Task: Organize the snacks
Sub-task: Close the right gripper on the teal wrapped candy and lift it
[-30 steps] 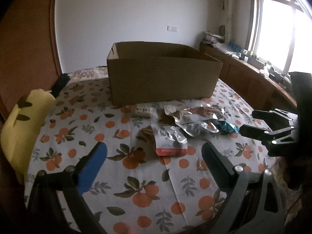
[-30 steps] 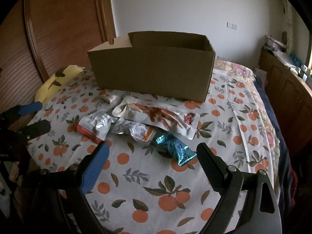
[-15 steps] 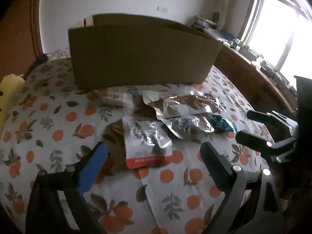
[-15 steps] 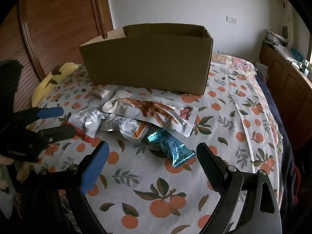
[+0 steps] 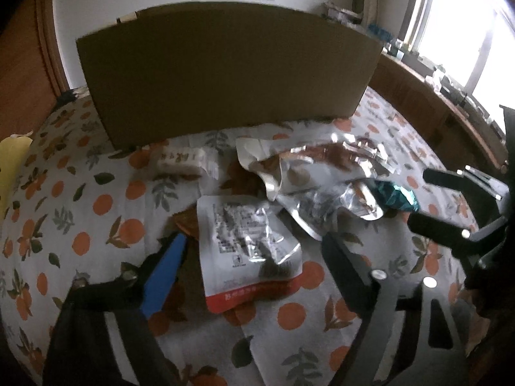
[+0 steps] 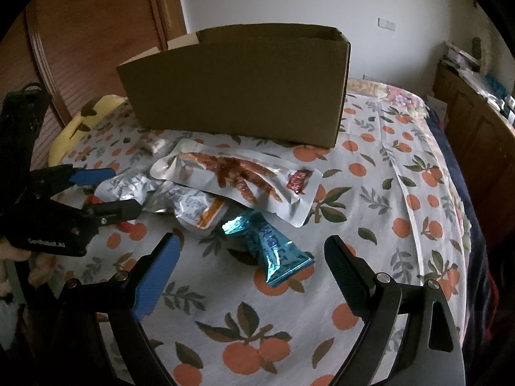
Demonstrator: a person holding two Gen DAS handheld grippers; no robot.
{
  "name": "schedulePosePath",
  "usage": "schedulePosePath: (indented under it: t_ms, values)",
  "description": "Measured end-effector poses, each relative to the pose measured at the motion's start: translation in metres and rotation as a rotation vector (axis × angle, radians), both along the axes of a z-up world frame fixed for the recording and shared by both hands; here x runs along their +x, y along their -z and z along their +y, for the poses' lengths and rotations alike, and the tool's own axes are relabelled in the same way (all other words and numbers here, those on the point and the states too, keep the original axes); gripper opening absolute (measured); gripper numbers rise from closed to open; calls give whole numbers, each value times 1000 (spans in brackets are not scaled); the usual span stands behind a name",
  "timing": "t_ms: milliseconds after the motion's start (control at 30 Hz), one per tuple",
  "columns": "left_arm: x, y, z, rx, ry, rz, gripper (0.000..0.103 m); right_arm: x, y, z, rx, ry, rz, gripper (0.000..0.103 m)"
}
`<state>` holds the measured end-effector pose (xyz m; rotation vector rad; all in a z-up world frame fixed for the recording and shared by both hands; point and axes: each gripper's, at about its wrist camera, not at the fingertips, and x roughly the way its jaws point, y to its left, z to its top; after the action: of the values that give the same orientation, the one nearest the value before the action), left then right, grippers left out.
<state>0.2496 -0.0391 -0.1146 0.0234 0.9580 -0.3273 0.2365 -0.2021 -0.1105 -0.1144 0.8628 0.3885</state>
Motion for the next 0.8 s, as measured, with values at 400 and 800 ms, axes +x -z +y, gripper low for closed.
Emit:
schedulePosePath:
  t_ms: [400,800]
  values:
    - [-14,-1,14,-6,25,-22,52,15,15,2,-51,-64,63,91]
    - [-36,-14,28,-52,34,-70,52,31,19,10,-152,-137,102,55]
